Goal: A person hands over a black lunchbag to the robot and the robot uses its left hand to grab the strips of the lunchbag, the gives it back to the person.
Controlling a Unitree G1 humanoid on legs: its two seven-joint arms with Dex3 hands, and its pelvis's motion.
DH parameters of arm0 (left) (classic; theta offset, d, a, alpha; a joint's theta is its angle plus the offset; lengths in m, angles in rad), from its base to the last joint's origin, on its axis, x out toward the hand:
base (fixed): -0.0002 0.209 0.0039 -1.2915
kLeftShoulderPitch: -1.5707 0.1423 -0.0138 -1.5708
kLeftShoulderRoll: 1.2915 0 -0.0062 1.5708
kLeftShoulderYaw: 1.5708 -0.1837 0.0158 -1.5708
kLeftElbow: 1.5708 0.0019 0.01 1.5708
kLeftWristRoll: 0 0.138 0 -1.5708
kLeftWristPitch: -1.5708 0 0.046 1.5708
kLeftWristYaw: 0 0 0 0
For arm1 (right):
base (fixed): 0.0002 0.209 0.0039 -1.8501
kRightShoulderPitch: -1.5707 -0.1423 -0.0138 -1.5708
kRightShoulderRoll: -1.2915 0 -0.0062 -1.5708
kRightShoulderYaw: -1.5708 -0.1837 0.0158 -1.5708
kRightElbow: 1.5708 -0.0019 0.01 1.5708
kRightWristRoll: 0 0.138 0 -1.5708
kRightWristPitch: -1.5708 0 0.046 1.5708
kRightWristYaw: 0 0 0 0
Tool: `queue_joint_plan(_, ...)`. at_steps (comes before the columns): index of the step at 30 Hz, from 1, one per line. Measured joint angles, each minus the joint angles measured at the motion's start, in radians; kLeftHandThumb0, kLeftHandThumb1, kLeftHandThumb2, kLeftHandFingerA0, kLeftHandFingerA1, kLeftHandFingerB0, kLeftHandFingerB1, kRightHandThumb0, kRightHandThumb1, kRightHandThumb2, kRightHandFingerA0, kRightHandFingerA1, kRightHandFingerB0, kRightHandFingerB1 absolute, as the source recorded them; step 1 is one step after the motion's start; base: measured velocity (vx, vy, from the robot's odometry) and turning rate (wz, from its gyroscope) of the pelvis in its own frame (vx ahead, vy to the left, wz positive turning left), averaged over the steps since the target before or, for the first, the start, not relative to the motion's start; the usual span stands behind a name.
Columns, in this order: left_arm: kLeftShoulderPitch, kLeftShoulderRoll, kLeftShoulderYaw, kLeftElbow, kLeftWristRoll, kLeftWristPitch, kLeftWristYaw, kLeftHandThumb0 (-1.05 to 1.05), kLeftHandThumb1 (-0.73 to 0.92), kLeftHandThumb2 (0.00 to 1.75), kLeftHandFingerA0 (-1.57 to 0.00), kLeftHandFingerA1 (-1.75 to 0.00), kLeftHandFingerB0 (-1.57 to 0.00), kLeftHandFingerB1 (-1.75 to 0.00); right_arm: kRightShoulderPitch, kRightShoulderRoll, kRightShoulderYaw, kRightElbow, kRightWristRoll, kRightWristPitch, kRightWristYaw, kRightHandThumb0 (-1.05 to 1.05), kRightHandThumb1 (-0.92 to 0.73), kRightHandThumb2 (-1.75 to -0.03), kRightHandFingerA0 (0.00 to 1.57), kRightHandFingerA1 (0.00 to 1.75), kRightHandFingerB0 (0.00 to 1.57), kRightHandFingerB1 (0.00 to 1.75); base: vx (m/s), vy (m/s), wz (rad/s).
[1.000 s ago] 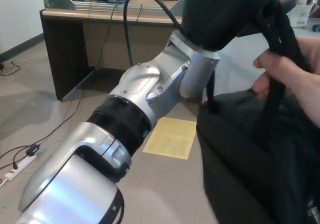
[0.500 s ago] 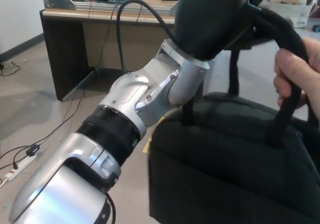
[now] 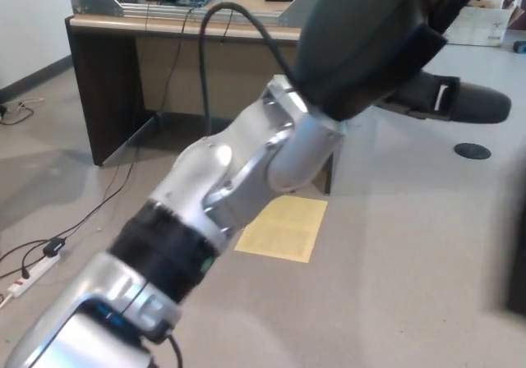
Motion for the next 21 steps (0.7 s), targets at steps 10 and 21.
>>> queue_joint_plan(10,0.371,0.215,0.151,-0.312,-0.128,0.013,-0.137,-0.88,0.47,0.87,0.0,0.0,0.0,-0.01,0.0,0.0,0.0,0.0,0.0,0.0,-0.002,-0.55,-0.75,-0.63,0.72,0.48,0.65,0.47,0.0,0.0,0.0)
queue_joint_plan(21,0.88,0.354,0.289,-0.31,-0.234,-0.031,-0.189,-0.83,0.59,0.96,-0.03,-0.22,-0.06,-0.21,0.004,0.001,0.006,0.003,-0.003,0.0,-0.006,-0.56,-0.74,-0.63,0.73,0.5,0.63,0.48,0.0,0.0,0.0)
